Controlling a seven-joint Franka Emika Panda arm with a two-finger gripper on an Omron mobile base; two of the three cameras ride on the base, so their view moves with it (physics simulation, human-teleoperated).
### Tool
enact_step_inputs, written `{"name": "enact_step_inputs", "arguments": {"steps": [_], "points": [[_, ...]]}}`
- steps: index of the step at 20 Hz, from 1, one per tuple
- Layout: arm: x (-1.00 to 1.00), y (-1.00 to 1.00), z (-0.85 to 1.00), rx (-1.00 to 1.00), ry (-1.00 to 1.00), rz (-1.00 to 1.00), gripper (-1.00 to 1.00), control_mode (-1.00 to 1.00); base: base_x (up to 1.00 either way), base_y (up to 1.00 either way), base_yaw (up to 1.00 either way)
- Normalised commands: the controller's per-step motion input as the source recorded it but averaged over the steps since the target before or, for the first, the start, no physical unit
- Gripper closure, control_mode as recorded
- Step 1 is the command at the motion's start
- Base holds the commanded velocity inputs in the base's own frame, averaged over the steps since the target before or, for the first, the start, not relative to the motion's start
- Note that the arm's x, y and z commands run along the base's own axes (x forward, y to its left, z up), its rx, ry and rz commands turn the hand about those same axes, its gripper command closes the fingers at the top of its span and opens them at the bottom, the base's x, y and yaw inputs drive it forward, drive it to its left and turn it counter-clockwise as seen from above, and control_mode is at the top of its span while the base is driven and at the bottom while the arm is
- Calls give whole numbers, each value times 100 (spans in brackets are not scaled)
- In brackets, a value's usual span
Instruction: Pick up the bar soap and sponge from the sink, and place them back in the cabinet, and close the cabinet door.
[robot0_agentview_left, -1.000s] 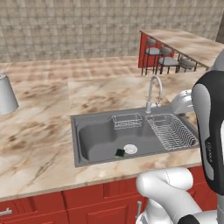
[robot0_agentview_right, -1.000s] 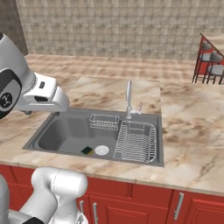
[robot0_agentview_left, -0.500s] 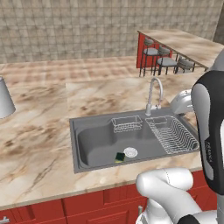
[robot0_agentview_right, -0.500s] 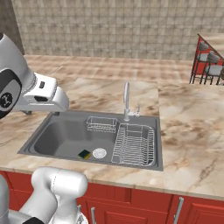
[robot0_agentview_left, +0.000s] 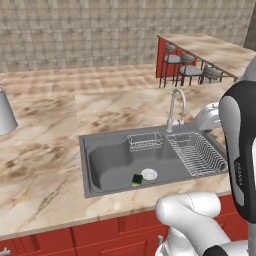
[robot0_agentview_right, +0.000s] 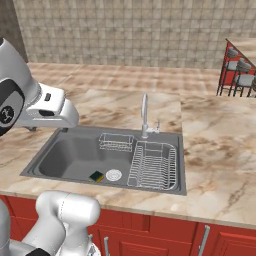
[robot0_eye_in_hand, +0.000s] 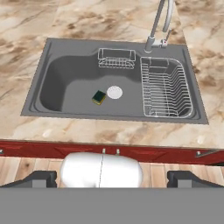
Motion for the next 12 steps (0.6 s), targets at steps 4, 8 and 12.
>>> {"name": "enact_step_inputs", "arguments": {"steps": [4,8,12], "points": [[10,9,0,0,1,-1,-100,-100,2,0,0],[16,36,0,0,0,-8,-100,-100,0,0,0],[18,40,-4,0,0,-12,-100,-100,0,0,0]]}}
